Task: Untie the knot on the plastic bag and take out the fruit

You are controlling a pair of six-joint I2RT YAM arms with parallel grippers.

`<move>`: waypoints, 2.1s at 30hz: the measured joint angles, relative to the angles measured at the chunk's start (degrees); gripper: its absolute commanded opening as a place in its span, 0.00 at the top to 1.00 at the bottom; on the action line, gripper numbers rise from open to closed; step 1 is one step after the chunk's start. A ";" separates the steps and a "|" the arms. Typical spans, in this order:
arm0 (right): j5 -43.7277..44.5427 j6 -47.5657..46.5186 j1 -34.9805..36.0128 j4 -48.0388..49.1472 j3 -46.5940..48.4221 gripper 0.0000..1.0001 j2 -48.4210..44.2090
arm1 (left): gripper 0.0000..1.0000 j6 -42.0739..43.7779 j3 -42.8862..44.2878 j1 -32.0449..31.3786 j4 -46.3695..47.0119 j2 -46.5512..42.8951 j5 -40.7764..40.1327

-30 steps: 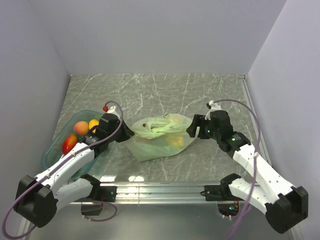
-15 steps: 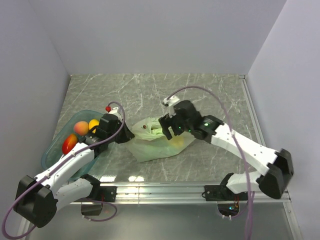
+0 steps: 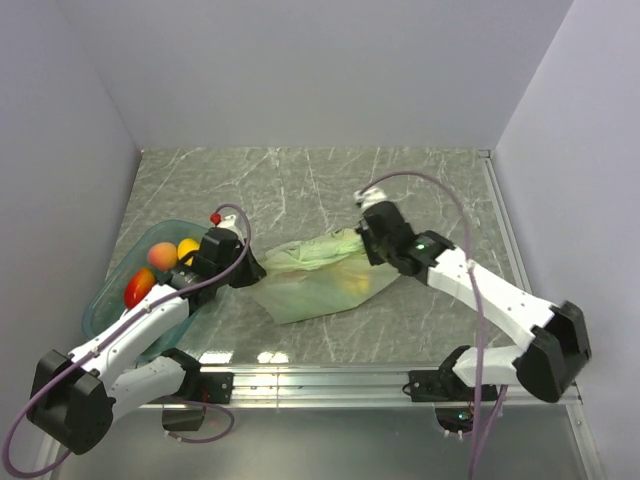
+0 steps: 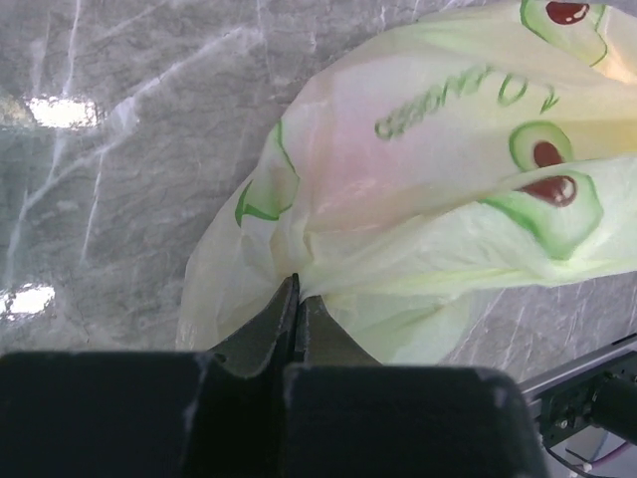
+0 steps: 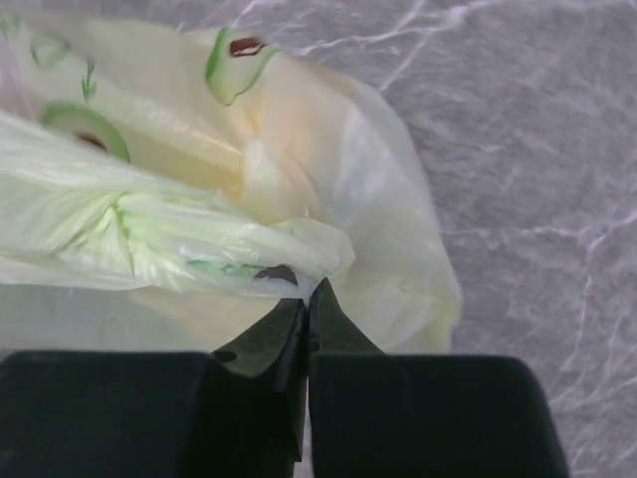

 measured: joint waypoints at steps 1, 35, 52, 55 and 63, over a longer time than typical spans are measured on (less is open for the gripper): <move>-1.60 1.05 -2.21 0.37 -0.92 1.00 -2.21 | 0.99 0.02 0.13 -0.04 -0.02 0.22 0.00; -26.32 20.63 -15.74 6.08 -17.81 1.00 -35.58 | 0.01 -18.88 17.99 -21.14 1.70 12.85 -6.14; -26.18 19.63 -15.74 6.73 -17.81 1.00 -35.56 | 0.99 -26.18 15.91 -24.20 9.27 22.21 -14.40; -22.58 19.12 -15.74 5.57 -17.75 1.00 -35.56 | 0.99 -23.54 17.16 -23.54 4.87 22.16 -16.33; -10.69 20.63 -16.41 0.24 -17.64 1.00 -34.47 | 0.99 -7.21 20.24 -7.43 -14.56 15.19 -19.65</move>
